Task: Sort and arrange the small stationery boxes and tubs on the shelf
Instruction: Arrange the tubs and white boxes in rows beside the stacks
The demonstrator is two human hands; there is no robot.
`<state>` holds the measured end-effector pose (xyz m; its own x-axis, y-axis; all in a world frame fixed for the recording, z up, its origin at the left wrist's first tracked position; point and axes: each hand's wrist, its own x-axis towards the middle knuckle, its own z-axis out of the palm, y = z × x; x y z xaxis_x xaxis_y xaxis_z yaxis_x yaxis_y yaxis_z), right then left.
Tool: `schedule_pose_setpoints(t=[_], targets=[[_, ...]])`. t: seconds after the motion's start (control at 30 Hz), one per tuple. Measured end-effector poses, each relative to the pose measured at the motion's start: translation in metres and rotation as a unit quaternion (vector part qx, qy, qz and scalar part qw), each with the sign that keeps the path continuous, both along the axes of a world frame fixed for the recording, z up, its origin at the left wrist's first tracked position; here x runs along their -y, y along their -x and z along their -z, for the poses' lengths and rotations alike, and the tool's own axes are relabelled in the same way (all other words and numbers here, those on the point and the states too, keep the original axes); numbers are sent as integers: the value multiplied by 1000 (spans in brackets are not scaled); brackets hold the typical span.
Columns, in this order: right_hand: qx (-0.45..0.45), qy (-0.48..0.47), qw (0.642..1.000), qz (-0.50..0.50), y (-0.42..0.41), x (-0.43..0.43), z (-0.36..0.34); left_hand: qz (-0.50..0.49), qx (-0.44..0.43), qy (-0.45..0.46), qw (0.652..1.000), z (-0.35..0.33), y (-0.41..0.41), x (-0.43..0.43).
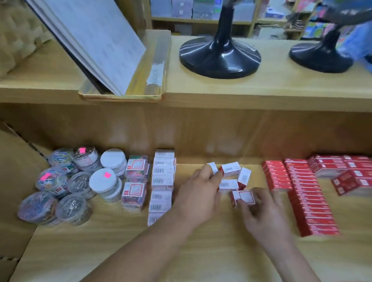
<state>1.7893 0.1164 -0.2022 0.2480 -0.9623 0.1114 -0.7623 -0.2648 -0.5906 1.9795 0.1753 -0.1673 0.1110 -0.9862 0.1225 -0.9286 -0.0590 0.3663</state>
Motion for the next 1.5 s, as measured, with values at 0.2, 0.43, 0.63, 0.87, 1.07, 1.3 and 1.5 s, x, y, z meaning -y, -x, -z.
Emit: schedule_pose_setpoints(t=[0.2, 0.43, 0.63, 0.87, 1.07, 1.3, 1.5], targets=[[0, -38, 999, -12, 5, 6, 13, -14, 26, 15, 999, 16, 18, 15], [148, -67, 986, -38, 10, -12, 7, -124, -279, 57, 951, 0, 21, -35], [238, -111, 962, -71, -6, -24, -2, -241, -566, 40, 787, -19, 20, -87], [323, -225, 904, -166, -49, -43, -43, -235, -595, 74, 765, -21, -3, -123], [297, -224, 911, -179, -99, -46, -51, -296, -492, 136, 808, -16, -40, -149], [107, 48, 949, -292, -141, -61, -37, -225, -292, 163, 915, 5, -84, -181], [95, 103, 955, -262, -145, -70, -31, -178, -258, 161, 936, 9, -85, -169]])
